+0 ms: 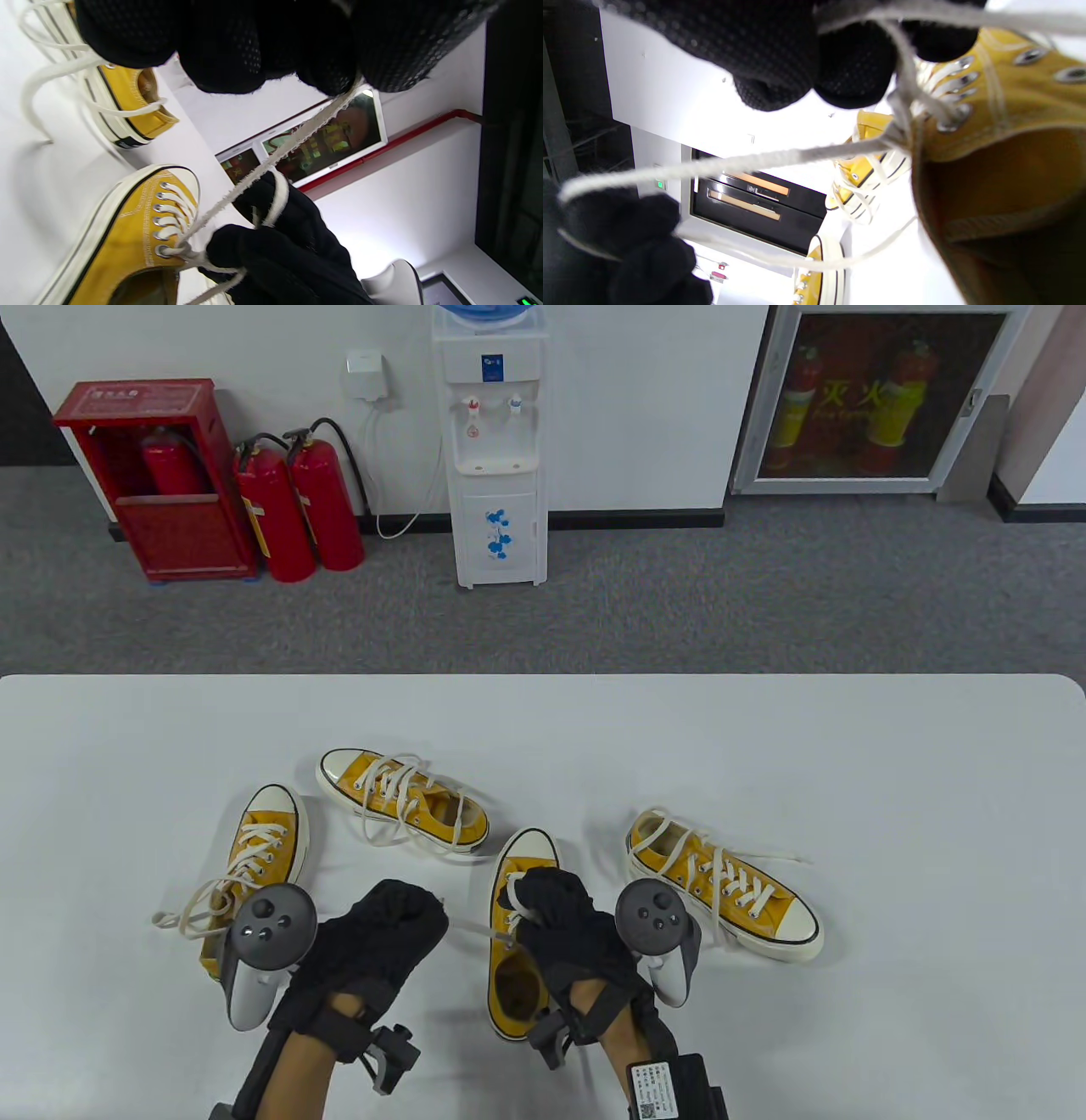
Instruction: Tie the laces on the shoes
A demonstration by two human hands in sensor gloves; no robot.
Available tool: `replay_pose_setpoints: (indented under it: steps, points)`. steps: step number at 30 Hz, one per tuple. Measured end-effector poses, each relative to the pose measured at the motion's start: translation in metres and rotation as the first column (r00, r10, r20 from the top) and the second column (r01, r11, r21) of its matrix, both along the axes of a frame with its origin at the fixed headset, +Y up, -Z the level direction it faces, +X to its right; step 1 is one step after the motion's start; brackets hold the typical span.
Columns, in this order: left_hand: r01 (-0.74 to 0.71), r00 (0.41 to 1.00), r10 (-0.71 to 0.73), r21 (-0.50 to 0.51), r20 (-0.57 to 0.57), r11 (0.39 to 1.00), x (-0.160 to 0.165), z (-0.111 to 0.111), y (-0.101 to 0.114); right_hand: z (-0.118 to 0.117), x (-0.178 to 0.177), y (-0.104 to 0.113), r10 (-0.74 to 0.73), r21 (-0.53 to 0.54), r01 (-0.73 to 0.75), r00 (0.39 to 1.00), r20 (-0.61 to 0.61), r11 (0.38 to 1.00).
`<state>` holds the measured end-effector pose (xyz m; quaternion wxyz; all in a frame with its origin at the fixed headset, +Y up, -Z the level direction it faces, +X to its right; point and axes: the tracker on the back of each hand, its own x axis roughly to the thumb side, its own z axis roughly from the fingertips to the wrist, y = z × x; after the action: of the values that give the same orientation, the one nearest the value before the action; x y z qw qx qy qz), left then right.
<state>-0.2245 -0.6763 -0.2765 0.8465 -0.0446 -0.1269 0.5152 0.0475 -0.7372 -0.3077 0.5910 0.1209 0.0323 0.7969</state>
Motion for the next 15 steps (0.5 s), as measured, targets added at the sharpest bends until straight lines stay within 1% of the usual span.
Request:
replay_pose_setpoints:
  steps: [6, 8, 11, 15]
  points:
    - [0.091, 0.992, -0.096, 0.064, 0.079, 0.994, 0.025, 0.003, 0.012, 0.002, -0.010, 0.005, 0.095, 0.047, -0.094, 0.995, -0.030, 0.995]
    - [0.134, 0.986, -0.142, 0.097, 0.083, 0.986, 0.032, 0.005, 0.016, 0.004, -0.013, 0.006, 0.133, 0.059, -0.131, 0.990, -0.043, 0.990]
    - [0.175, 0.982, -0.183, 0.131, 0.054, 0.976, 0.039, 0.005, 0.020, 0.007, -0.018, 0.007, 0.213, 0.091, -0.206, 0.975, -0.067, 0.974]
    - [0.161, 0.987, -0.163, 0.131, 0.001, 0.978, 0.039, 0.000, 0.018, 0.011, -0.023, 0.009, 0.279, 0.139, -0.265, 0.956, -0.091, 0.954]
